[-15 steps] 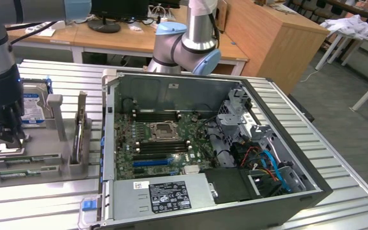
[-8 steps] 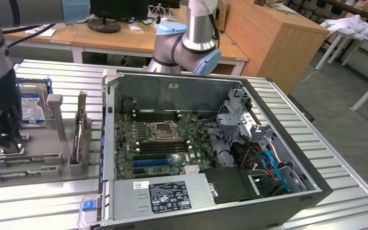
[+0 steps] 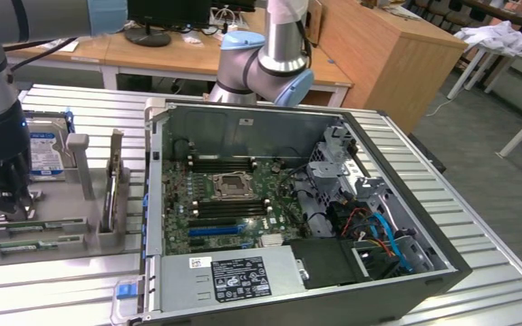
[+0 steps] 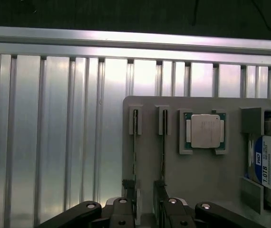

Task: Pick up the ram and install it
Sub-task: 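Pick up the ram and move it above insertion slot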

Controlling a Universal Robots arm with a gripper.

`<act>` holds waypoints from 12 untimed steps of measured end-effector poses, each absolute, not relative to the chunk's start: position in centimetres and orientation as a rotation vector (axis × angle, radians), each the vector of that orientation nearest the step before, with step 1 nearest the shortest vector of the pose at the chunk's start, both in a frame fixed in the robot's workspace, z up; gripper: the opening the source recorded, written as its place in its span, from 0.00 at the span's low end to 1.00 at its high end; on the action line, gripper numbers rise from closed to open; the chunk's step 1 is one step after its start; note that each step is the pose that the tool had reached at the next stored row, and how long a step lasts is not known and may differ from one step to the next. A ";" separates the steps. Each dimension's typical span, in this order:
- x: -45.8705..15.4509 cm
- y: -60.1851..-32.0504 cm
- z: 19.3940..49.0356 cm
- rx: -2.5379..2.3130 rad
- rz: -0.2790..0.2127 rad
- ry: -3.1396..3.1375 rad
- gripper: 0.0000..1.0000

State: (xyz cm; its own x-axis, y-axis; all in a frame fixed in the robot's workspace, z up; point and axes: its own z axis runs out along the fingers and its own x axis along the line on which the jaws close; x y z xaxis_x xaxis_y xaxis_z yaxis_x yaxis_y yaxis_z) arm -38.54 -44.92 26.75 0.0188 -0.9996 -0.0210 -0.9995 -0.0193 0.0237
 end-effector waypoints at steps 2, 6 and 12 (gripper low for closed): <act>-38.5 -45.0 26.4 2.241 -0.050 -2.199 0.30; -38.6 -45.1 25.7 2.241 -0.050 -2.199 0.30; -38.6 -45.2 24.7 2.241 -0.050 -2.199 0.30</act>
State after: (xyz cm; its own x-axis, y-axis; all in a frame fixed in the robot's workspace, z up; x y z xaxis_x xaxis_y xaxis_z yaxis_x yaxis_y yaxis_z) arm -38.55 -45.24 24.73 0.0187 -0.9996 -0.0213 -0.9995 -0.0192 0.0236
